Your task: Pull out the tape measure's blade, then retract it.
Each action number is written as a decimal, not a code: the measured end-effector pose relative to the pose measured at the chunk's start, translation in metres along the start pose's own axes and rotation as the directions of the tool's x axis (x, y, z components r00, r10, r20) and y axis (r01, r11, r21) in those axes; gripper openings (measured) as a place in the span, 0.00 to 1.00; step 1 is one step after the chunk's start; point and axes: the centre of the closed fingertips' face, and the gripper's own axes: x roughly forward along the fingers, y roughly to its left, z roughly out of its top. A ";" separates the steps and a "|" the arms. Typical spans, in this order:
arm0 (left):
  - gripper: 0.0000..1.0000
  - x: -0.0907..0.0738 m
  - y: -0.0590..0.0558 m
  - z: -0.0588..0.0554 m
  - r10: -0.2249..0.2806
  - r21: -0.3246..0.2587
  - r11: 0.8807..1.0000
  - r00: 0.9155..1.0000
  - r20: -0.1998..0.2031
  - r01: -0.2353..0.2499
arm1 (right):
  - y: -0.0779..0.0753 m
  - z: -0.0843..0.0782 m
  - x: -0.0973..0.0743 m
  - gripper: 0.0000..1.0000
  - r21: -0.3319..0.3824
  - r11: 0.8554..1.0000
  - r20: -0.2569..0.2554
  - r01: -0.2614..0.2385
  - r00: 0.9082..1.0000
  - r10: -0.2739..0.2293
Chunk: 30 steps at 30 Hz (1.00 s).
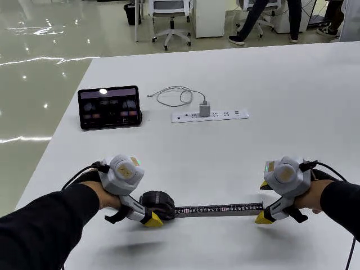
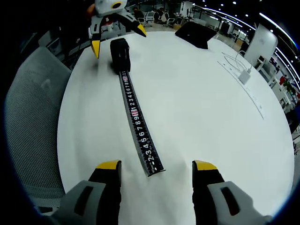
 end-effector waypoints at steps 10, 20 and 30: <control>1.00 -0.015 0.003 -0.020 0.071 -0.083 0.994 0.996 0.050 -0.066 | 0.001 -0.005 -0.008 0.64 0.100 0.994 0.051 0.045 0.997 -0.050; 1.00 -0.050 0.001 -0.032 0.185 -0.215 0.967 0.955 0.231 -0.135 | 0.014 -0.013 -0.032 0.74 0.192 0.969 0.161 0.156 0.969 -0.188; 1.00 -0.079 -0.001 -0.065 0.286 -0.269 0.939 0.924 0.255 -0.216 | 0.026 -0.032 -0.064 0.93 0.320 0.925 0.212 0.203 0.936 -0.279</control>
